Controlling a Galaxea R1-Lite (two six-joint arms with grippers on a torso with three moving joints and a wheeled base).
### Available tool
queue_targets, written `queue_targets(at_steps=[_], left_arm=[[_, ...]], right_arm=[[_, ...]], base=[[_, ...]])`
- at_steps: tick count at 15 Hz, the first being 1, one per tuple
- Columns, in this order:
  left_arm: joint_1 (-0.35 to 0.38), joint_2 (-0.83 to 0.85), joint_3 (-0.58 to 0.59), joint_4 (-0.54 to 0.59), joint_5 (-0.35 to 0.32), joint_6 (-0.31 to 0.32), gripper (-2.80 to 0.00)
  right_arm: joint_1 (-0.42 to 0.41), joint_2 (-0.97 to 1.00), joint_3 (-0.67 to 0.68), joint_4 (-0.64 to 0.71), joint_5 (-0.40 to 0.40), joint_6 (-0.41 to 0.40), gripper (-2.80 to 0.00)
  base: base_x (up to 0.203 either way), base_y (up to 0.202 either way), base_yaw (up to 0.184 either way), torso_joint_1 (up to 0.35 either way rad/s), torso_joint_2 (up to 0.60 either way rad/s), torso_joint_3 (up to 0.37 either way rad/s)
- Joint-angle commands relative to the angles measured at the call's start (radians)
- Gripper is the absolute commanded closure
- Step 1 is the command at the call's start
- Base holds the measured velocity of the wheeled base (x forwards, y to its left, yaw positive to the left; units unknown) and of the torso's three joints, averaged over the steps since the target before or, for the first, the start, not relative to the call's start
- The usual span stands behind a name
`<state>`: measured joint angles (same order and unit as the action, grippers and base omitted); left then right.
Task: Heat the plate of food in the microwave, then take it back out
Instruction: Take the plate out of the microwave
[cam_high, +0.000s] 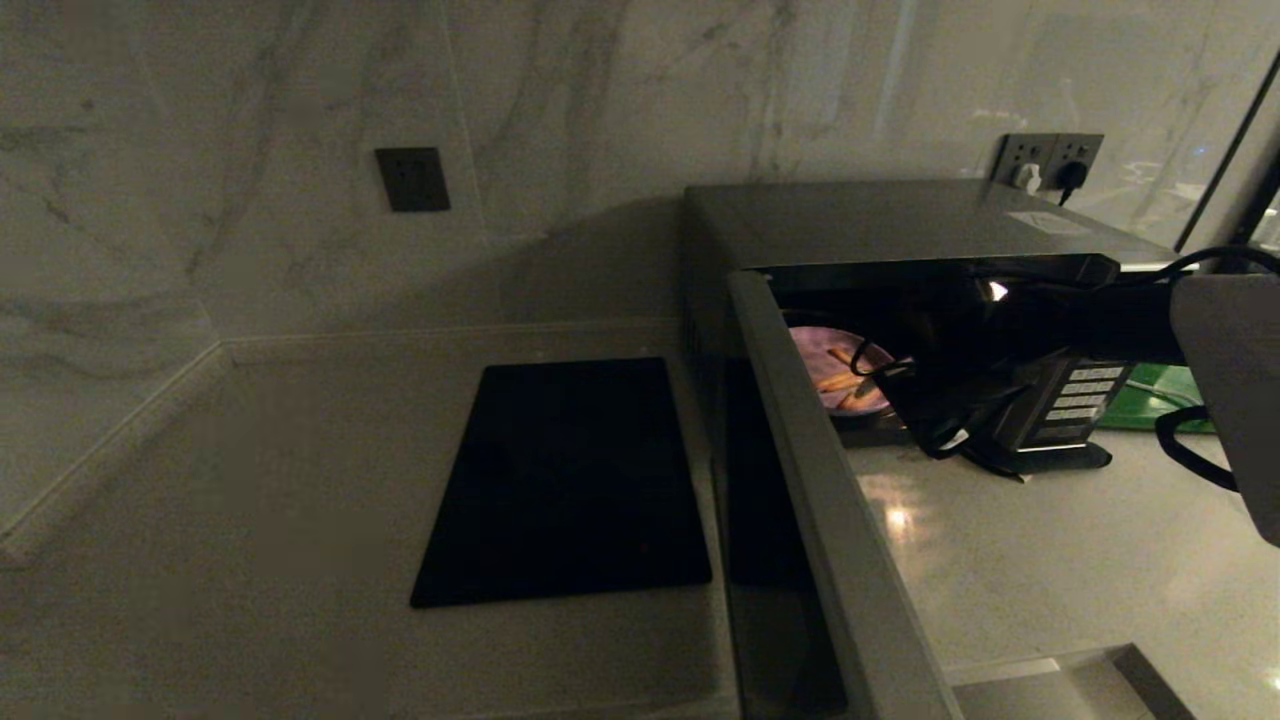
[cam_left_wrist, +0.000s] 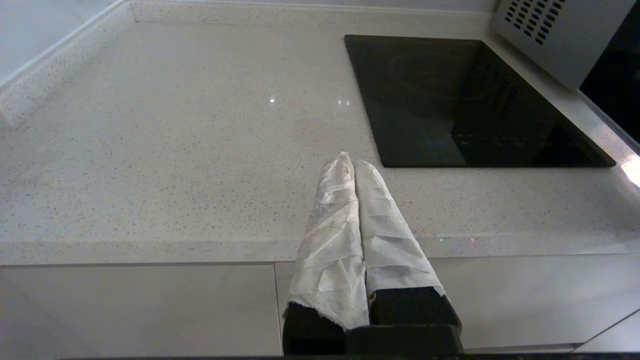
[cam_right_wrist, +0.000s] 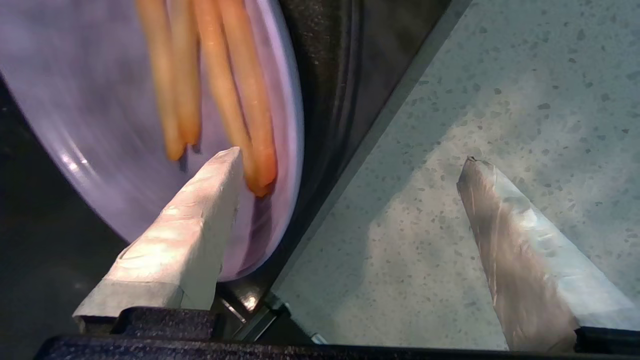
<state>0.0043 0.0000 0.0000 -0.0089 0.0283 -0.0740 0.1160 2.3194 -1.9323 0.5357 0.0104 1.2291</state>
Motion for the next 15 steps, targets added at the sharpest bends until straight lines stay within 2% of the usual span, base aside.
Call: queue_targets(at_steps=[1, 15], left_arm=[[0.0, 0.002, 0.0, 0.0, 0.001, -0.001, 0.0], [0.0, 0.002, 0.0, 0.0, 0.001, -0.001, 0.0]], right_arm=[[0.001, 0.008, 0.003, 0.004, 0.0, 0.007, -2.8], [-0.002, -0.044, 0.07, 0.015, -0.01, 0.013, -2.8]], base=[[0.0, 0.0, 0.0, 0.0, 0.0, 0.0], [0.0, 0.0, 0.0, 0.0, 0.0, 0.0]])
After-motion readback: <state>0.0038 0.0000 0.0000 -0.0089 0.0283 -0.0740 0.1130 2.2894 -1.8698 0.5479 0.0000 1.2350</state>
